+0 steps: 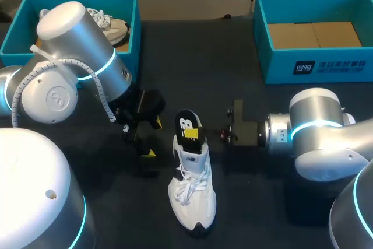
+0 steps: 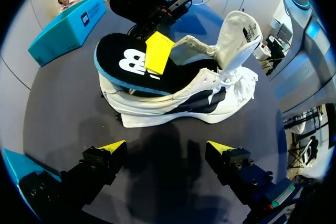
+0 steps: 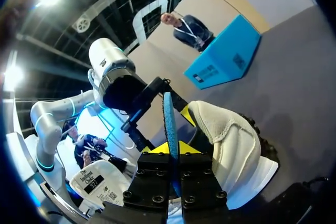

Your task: Take the shoe out of the shoebox, open the shoe tongue, remove and reinsert the insole, then place the shoe into the shoebox

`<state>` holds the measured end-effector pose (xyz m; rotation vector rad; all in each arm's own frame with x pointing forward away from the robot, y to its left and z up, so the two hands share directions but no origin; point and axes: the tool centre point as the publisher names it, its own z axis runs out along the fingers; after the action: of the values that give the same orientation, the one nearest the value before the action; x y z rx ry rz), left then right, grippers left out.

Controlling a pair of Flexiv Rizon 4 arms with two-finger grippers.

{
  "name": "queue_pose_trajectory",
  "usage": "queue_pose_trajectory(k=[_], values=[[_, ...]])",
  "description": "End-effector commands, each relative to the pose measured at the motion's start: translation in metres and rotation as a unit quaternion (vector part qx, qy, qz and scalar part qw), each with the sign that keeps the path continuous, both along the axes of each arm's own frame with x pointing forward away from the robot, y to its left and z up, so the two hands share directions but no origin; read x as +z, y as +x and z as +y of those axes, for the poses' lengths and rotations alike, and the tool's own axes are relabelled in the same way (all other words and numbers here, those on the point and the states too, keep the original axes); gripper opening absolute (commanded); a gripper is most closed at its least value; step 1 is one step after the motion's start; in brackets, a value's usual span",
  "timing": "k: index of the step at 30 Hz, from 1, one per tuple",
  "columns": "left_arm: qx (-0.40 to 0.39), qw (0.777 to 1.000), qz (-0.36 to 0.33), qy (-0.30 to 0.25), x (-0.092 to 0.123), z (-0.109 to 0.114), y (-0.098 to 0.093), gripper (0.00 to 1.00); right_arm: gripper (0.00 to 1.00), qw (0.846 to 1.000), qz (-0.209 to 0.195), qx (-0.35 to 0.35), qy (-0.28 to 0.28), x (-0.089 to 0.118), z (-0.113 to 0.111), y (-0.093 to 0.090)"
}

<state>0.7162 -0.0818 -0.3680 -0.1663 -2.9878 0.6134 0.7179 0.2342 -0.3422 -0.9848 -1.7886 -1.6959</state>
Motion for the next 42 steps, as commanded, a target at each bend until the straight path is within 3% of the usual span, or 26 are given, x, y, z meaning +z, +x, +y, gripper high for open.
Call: queue_pose_trajectory(k=[1, 4, 6, 9, 21, 29, 42], values=[[0.001, 1.000, -0.001, 0.000, 0.000, 0.001, -0.001, 1.00, 0.00, 1.000, 0.004, -0.003, -0.006, -0.003, 0.002, -0.006], [0.001, 1.000, -0.001, 0.000, 0.000, 0.001, -0.001, 1.00, 0.00, 1.000, -0.002, -0.009, -0.001, 0.001, -0.001, -0.008], [0.001, 1.000, -0.001, 0.000, 0.000, 0.001, -0.001, 1.00, 0.31, 1.000, -0.012, -0.012, 0.001, 0.008, -0.002, -0.007], [0.001, 1.000, -0.001, 0.000, 0.000, 0.001, -0.001, 1.00, 0.39, 1.000, -0.027, -0.012, 0.000, 0.019, -0.003, -0.005], [0.001, 1.000, -0.001, 0.000, 0.000, 0.001, -0.001, 1.00, 0.32, 0.999, -0.039, -0.003, -0.006, 0.026, 0.004, 0.017], [0.001, 1.000, -0.001, 0.000, 0.000, 0.001, -0.001, 1.00, 0.00, 1.000, -0.026, 0.000, -0.004, 0.016, 0.006, 0.021], [0.001, 1.000, -0.001, 0.000, 0.000, 0.001, -0.001, 1.00, 0.00, 1.000, -0.001, -0.013, -0.009, 0.001, 0.001, 0.005]])
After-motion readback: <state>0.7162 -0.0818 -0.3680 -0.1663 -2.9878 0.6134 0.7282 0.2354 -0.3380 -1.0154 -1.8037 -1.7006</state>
